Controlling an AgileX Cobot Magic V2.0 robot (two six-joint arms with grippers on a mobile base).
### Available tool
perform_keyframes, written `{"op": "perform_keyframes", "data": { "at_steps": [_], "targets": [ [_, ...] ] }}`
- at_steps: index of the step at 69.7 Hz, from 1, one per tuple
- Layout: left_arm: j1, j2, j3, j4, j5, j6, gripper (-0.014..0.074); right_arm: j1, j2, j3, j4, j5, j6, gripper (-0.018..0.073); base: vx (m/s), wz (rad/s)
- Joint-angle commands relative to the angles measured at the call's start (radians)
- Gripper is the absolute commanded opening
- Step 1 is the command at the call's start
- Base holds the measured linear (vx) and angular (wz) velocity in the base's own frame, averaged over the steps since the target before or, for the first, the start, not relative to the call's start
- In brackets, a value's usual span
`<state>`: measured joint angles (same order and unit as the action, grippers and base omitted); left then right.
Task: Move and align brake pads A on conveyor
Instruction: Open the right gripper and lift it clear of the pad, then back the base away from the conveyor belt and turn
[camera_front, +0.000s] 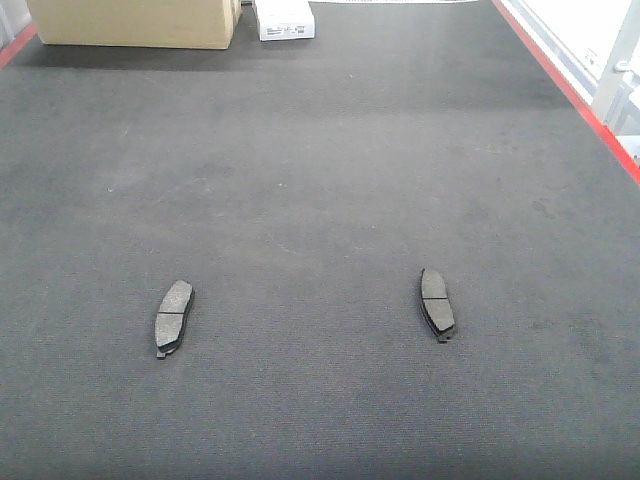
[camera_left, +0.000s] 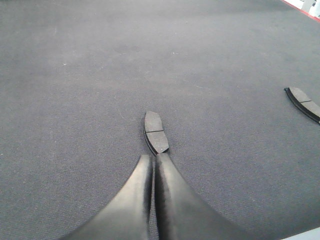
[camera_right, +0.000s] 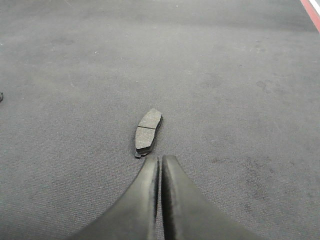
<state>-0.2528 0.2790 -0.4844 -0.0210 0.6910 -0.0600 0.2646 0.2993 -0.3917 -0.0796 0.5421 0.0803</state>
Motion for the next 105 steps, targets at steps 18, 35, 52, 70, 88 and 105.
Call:
{"op": "perform_keyframes", "data": {
  "at_steps": [18, 35, 52, 70, 88, 105],
  "targets": [
    [-0.007, 0.011, -0.024, -0.003, -0.064, -0.001, -0.0006, -0.001, 0.009, -0.026, -0.013, -0.069, -0.008, -0.0003, 0.0, 0.0],
    [-0.007, 0.011, -0.024, -0.003, -0.064, -0.001, -0.0006, -0.001, 0.009, -0.026, -0.013, -0.068, -0.008, -0.0003, 0.0, 0.0],
    [-0.007, 0.011, -0.024, -0.003, -0.064, -0.001, -0.0006, -0.001, 0.009, -0.026, -0.013, -0.067, -0.008, -0.0003, 0.0, -0.01],
    [-0.007, 0.011, -0.024, -0.003, -0.064, -0.001, -0.0006, -0.001, 0.009, -0.026, -0.013, -0.06, -0.008, -0.0003, 0.0, -0.01],
    [-0.007, 0.011, -0.024, -0.003, -0.064, -0.001, -0.0006, -0.001, 0.009, -0.026, -0.013, -0.06, -0.008, -0.0003, -0.06, 0.02],
    [-0.007, 0.011, -0.024, -0.003, -0.064, -0.001, -0.0006, -0.001, 0.009, -0.026, -0.013, -0.06, -0.008, -0.0003, -0.19, -0.04]
  ]
}}
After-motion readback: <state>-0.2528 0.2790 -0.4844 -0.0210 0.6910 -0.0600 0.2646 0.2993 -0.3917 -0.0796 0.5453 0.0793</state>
